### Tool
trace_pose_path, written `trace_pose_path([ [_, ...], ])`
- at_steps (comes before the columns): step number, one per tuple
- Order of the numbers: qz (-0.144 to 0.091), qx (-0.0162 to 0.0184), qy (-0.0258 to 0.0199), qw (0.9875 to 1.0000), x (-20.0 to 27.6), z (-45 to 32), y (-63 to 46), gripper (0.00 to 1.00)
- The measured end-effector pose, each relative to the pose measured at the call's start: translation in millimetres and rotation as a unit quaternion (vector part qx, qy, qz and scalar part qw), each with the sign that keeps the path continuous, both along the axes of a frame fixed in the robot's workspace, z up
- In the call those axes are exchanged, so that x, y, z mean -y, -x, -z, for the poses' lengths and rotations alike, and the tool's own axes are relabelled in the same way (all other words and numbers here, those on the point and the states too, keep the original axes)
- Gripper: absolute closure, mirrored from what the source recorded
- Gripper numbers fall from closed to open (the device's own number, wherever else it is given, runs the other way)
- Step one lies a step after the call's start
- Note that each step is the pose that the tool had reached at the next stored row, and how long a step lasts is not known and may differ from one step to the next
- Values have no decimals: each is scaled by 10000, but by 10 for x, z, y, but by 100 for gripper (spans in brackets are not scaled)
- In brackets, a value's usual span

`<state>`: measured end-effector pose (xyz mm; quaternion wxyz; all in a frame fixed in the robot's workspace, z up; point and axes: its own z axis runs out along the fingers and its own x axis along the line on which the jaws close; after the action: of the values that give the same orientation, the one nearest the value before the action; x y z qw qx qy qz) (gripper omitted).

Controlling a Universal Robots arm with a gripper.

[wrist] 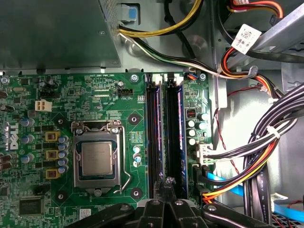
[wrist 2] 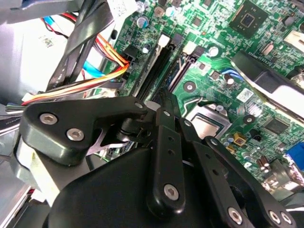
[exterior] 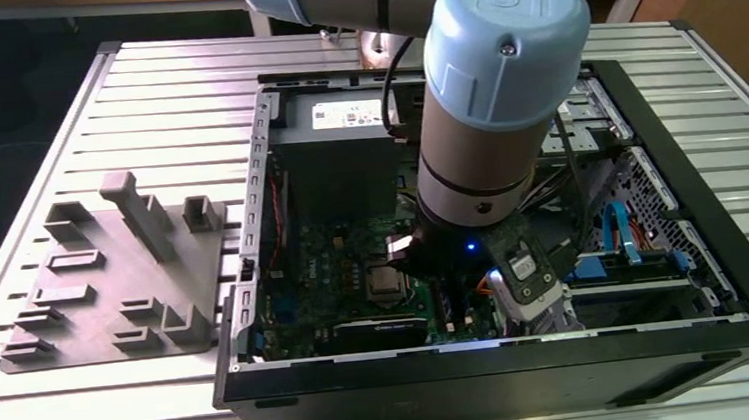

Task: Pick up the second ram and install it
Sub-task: 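Press down the second ram until it locks into place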

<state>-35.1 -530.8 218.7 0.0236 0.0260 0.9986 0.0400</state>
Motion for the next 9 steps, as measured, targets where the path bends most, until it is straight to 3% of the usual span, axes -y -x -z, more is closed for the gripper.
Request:
trace_pose_path([
  [9, 0, 0, -1, 10000, 0, 8, 0, 93],
])
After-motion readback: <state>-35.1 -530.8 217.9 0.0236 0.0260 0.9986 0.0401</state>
